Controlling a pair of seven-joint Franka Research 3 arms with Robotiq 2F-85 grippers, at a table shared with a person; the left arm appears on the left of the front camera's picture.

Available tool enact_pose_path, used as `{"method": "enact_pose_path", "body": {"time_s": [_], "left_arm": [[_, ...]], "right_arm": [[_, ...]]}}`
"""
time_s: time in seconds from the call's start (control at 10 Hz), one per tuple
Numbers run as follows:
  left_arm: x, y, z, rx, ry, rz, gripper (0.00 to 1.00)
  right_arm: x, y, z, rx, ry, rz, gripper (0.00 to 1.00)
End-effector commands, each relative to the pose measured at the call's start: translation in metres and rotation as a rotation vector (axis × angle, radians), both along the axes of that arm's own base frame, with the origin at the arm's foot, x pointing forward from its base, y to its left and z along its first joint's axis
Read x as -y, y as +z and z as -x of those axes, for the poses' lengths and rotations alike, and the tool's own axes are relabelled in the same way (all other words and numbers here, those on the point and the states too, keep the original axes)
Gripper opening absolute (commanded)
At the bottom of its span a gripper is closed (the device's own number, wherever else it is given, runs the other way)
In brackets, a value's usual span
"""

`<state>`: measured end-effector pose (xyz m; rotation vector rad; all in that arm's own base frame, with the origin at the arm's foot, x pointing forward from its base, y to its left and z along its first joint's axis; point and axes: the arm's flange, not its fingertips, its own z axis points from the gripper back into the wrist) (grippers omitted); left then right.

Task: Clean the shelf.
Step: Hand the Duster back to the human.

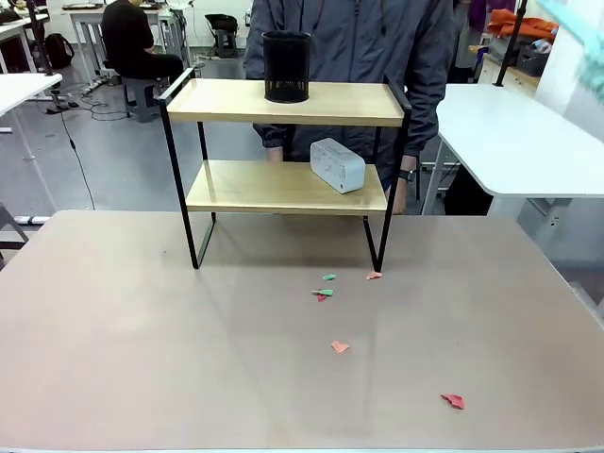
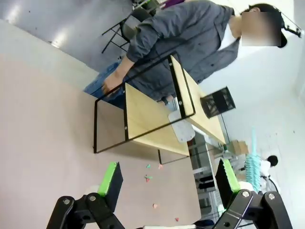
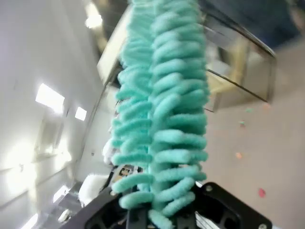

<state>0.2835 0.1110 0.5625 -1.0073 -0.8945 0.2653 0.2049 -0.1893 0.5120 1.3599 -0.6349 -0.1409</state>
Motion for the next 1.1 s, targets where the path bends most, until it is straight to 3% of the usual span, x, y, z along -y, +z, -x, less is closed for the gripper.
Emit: {"method": "enact_pose_path", "body": {"time_s": [0.0,0.3,0.5,1.0], "left_arm": [[-0.007,0.005,0.011,0.008,-0.043,-0.007,1.00],[-0.007,0.005,0.011,0.008,-0.043,-0.007,1.00],[-0.007,0.005,0.011,0.008,-0.043,-0.007,1.00],[-0.007,0.005,0.011,0.008,-0.043,-0.007,1.00]], "right_arm": [[-0.013,-0.042,-0.004,-0.223,0.021,-0.012,0.00],[-0.026,-0.084,-0.040,-0.402,0.112,0.032,0.00],[-0.033,-0.084,-0.044,-0.424,0.109,0.046,0.00],[-0.046,-0.083,-0.054,-0.381,0.068,0.049,0.00]]}}
